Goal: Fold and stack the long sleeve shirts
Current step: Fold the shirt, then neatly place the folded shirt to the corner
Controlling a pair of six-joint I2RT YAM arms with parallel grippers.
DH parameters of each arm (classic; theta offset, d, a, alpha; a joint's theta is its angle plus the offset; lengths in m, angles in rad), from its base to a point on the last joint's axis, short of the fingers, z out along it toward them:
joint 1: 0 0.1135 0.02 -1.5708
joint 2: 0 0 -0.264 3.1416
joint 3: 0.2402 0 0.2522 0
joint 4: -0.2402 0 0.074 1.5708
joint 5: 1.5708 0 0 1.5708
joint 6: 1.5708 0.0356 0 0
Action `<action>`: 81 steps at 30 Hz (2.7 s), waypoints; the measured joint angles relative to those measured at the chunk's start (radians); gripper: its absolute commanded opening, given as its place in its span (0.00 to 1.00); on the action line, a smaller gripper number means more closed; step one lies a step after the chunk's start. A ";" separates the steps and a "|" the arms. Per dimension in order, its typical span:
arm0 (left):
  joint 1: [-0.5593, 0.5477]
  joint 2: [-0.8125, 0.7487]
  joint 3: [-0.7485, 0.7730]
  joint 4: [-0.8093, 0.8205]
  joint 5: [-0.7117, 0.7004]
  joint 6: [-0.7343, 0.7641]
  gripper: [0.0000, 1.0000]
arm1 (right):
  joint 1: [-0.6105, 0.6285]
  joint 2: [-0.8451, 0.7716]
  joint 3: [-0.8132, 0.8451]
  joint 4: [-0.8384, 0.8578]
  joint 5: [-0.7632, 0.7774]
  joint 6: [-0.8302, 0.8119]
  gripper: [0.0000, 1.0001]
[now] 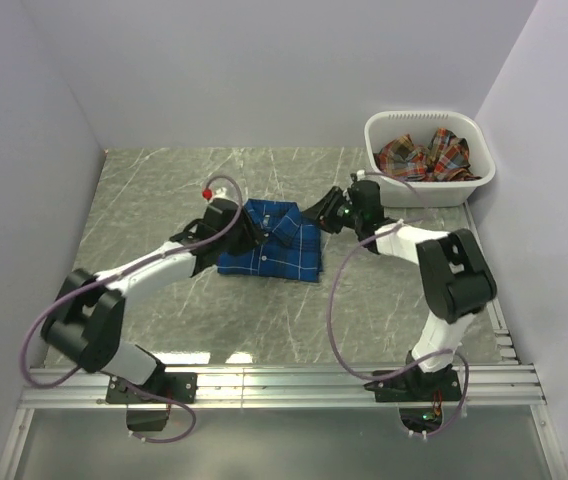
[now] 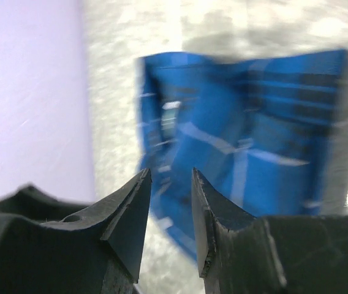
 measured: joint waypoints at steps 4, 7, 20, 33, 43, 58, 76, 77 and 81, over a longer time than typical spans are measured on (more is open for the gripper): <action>-0.011 0.137 -0.039 0.006 0.006 -0.028 0.39 | -0.012 0.139 0.000 0.013 0.029 0.032 0.40; -0.012 0.181 -0.073 0.027 0.014 -0.062 0.39 | -0.024 0.200 -0.011 0.021 0.035 0.056 0.40; -0.002 0.032 -0.075 -0.101 -0.033 -0.190 0.91 | -0.042 -0.050 -0.016 -0.153 0.132 -0.068 0.65; -0.105 -0.216 -0.374 -0.007 -0.094 -0.648 0.90 | -0.046 -0.687 -0.096 -0.420 0.198 -0.243 0.82; -0.217 -0.057 -0.397 0.183 -0.305 -0.836 0.90 | -0.046 -0.900 -0.245 -0.532 0.184 -0.263 0.82; -0.099 0.190 -0.224 0.220 -0.373 -0.856 0.10 | -0.047 -1.015 -0.261 -0.617 0.220 -0.343 0.81; 0.631 0.470 0.198 0.093 -0.169 -0.516 0.00 | -0.047 -0.951 -0.240 -0.679 0.283 -0.448 0.79; 0.665 0.497 0.237 0.092 -0.153 -0.490 0.01 | -0.047 -0.945 -0.237 -0.679 0.283 -0.449 0.79; 0.771 0.569 0.330 0.092 -0.094 -0.428 0.06 | -0.047 -0.935 -0.235 -0.681 0.287 -0.451 0.79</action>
